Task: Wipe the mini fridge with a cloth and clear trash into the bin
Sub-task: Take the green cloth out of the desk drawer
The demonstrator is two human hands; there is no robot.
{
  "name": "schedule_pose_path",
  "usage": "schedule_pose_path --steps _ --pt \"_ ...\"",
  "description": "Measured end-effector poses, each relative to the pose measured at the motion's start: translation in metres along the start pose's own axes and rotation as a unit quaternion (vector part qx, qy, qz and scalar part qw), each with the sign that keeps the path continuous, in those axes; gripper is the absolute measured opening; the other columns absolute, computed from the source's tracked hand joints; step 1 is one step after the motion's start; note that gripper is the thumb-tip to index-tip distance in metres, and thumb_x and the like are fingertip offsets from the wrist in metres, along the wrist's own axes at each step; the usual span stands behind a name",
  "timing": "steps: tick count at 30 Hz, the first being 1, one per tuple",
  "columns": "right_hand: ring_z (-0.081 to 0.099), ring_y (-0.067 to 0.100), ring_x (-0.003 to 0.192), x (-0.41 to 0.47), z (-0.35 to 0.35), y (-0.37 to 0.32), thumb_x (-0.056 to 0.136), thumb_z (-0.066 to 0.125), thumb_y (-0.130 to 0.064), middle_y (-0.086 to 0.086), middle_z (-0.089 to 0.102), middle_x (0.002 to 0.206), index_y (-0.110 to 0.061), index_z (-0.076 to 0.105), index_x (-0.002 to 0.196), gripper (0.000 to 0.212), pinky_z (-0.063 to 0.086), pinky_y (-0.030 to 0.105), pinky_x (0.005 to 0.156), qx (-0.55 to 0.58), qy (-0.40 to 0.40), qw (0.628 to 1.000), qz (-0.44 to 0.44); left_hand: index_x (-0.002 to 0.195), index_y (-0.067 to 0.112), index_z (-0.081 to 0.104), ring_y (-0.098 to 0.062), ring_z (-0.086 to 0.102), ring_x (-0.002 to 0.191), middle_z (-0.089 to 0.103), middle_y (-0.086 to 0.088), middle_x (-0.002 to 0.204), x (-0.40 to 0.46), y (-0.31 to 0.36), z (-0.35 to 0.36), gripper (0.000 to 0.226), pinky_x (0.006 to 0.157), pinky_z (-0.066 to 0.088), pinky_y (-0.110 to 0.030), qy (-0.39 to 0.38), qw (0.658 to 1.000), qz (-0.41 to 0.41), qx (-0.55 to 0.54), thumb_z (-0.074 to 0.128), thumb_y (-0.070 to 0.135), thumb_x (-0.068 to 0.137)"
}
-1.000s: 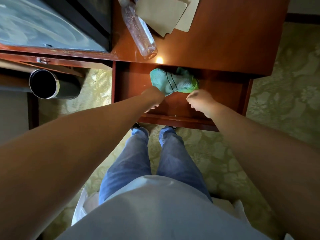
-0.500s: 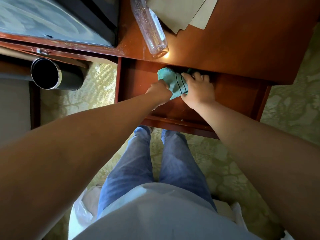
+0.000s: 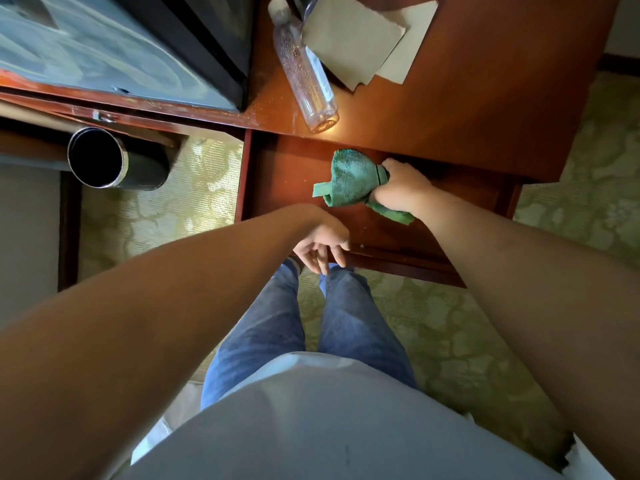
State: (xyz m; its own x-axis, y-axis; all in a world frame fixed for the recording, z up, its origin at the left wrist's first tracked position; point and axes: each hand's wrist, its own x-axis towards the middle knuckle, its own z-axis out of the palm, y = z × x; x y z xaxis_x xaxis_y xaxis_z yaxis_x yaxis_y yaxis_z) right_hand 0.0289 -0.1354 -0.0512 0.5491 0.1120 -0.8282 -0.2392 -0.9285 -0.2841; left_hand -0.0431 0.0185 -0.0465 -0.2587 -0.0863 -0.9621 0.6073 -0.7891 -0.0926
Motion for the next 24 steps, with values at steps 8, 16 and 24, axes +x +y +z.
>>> schedule_pose_path --steps 8,16,24 --pt "0.058 0.031 0.111 -0.027 -0.036 0.001 0.082 0.062 -0.008 0.012 0.052 0.129 -0.015 0.049 0.133 0.053 0.053 0.043 0.091 0.091 -0.087 0.991 0.045 0.126 0.012 0.067 -0.022 0.054 0.129 0.06 -0.014 0.138 -0.009 -0.008 0.004 0.029 0.109 0.048 -0.036 0.079 0.993 0.065 0.056 0.048 0.023 0.107" --pt "0.054 0.03 0.071 -0.056 -0.054 0.005 0.07 0.05 -0.011 0.013 0.056 0.084 -0.005 0.054 0.086 0.018 0.045 0.034 0.067 0.141 -0.178 0.97 0.089 0.128 0.014 0.064 -0.02 0.061 0.111 0.063 -0.003 0.133 -0.018 0.003 -0.025 0.037 0.101 0.051 -0.035 0.262 0.914 0.161 0.267 0.05 0.026 0.096" --pt "0.055 0.027 0.103 -0.046 -0.035 0.013 0.073 0.054 -0.009 0.011 0.041 0.144 -0.023 0.023 0.154 0.088 0.046 0.038 0.082 -0.037 -0.178 0.982 0.058 0.143 0.013 0.055 -0.026 0.028 0.152 0.028 -0.009 0.165 -0.016 0.004 -0.044 0.042 0.106 0.039 -0.034 0.351 0.86 0.238 0.284 0.042 0.011 0.103"
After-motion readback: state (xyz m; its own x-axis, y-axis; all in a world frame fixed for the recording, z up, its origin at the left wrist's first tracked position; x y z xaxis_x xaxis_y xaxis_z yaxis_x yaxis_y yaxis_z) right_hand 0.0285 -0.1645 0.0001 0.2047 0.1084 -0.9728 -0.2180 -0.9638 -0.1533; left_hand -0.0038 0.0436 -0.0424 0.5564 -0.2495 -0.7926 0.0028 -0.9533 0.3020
